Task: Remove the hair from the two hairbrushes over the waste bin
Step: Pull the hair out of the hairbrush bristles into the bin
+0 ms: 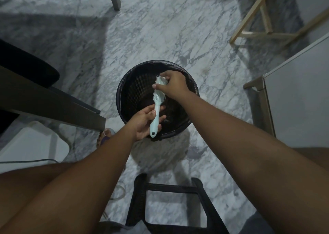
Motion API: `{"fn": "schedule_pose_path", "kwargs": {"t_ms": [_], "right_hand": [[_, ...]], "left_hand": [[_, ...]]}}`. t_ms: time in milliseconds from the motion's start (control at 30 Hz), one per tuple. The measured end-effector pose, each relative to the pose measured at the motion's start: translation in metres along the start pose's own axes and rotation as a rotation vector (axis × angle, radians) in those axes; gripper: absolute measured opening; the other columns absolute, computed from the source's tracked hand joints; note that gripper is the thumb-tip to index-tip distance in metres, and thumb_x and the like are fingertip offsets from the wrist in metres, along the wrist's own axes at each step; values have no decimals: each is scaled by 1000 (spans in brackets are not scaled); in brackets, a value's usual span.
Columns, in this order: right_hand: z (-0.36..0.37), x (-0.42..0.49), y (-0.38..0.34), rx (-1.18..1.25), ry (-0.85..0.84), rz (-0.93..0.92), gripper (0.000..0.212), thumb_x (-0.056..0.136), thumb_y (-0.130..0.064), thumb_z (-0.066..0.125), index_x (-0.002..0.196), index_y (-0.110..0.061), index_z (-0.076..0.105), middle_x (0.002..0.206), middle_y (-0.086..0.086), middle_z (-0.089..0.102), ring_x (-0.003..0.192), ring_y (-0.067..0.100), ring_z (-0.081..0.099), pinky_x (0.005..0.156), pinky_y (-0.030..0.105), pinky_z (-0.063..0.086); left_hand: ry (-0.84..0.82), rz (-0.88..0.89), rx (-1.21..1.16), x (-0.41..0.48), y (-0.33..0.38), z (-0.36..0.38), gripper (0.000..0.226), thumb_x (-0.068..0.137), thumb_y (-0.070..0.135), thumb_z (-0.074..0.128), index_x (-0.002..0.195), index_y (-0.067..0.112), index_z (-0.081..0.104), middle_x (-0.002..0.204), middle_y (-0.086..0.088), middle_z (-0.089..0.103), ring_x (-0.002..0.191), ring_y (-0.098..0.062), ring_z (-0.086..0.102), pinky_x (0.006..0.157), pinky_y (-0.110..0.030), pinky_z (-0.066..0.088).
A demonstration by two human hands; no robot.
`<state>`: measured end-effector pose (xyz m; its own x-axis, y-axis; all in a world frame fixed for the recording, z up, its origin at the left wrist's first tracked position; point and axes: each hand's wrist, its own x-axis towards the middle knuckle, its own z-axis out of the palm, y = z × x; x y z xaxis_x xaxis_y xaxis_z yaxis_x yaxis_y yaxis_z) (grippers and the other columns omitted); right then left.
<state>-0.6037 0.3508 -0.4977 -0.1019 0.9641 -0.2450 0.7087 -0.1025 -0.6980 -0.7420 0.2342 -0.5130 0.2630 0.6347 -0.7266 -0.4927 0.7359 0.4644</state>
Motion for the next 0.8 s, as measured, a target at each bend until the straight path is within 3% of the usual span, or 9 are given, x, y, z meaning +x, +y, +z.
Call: {"fn": "schedule_pose_path", "kwargs": {"t_ms": [67, 133, 200, 333, 433, 567, 633, 733, 800], "right_hand": [[-2, 4, 0, 106, -19, 22, 49, 71, -35, 87, 113, -15, 72, 109, 2, 71, 95, 9, 62, 81, 19, 46], [-5, 7, -1, 192, -65, 53, 43, 71, -26, 88, 109, -14, 73, 105, 4, 70, 95, 13, 65, 81, 27, 57], [-10, 8, -1, 275, -146, 89, 38, 74, -17, 86, 109, -11, 72, 105, 11, 67, 93, 21, 68, 70, 35, 63], [-21, 10, -9, 188, -193, 44, 29, 81, -10, 78, 109, -7, 72, 96, 8, 65, 73, 15, 66, 55, 16, 56], [-18, 11, -16, -101, 12, -34, 19, 79, -21, 72, 94, -9, 76, 87, 4, 72, 76, 15, 66, 69, 22, 55], [-13, 9, -12, -142, 83, -25, 16, 87, -20, 64, 87, -10, 77, 87, 6, 75, 84, 20, 70, 83, 32, 56], [-11, 8, -7, -56, 120, 27, 16, 92, -15, 60, 89, -8, 75, 89, 8, 74, 83, 20, 70, 82, 32, 57], [-9, 9, -1, 289, 194, 205, 23, 95, -2, 50, 78, -7, 64, 76, 11, 66, 64, 24, 67, 63, 38, 62], [-7, 8, 6, 374, 155, 273, 19, 93, 3, 49, 82, -6, 62, 79, 10, 64, 68, 23, 66, 59, 31, 58]], "left_hand": [[-17, 0, -7, 0, 0, -3, 36, 103, 8, 42, 137, 17, 53, 135, 3, 62, 102, -21, 65, 65, -35, 53], [-35, -3, -9, -1, 0, -7, 38, 103, 6, 41, 137, 17, 52, 137, 4, 62, 100, -20, 66, 66, -35, 53], [-48, -6, -15, -1, -1, -11, 38, 102, 5, 42, 137, 18, 52, 137, 4, 61, 98, -19, 66, 65, -35, 53], [-59, -6, -26, 0, -1, -12, 39, 102, 4, 42, 138, 17, 52, 139, 3, 60, 97, -19, 65, 65, -35, 52], [-75, -16, -26, 2, -2, -6, 40, 103, 4, 41, 140, 16, 50, 138, 2, 61, 100, -20, 64, 66, -35, 52], [-93, -14, -55, 2, -1, 0, 39, 103, 6, 42, 141, 12, 49, 140, 1, 59, 98, -20, 65, 63, -33, 53], [-87, -14, -55, 1, 0, -1, 39, 103, 6, 42, 141, 11, 49, 141, 0, 59, 98, -20, 65, 62, -32, 53], [-86, -11, -91, -1, 2, -3, 39, 103, 7, 42, 141, 10, 49, 140, -1, 59, 94, -19, 67, 62, -31, 54], [-85, -9, -106, -3, 2, -2, 39, 103, 7, 41, 141, 10, 49, 140, -1, 59, 93, -18, 68, 63, -31, 54]]}}
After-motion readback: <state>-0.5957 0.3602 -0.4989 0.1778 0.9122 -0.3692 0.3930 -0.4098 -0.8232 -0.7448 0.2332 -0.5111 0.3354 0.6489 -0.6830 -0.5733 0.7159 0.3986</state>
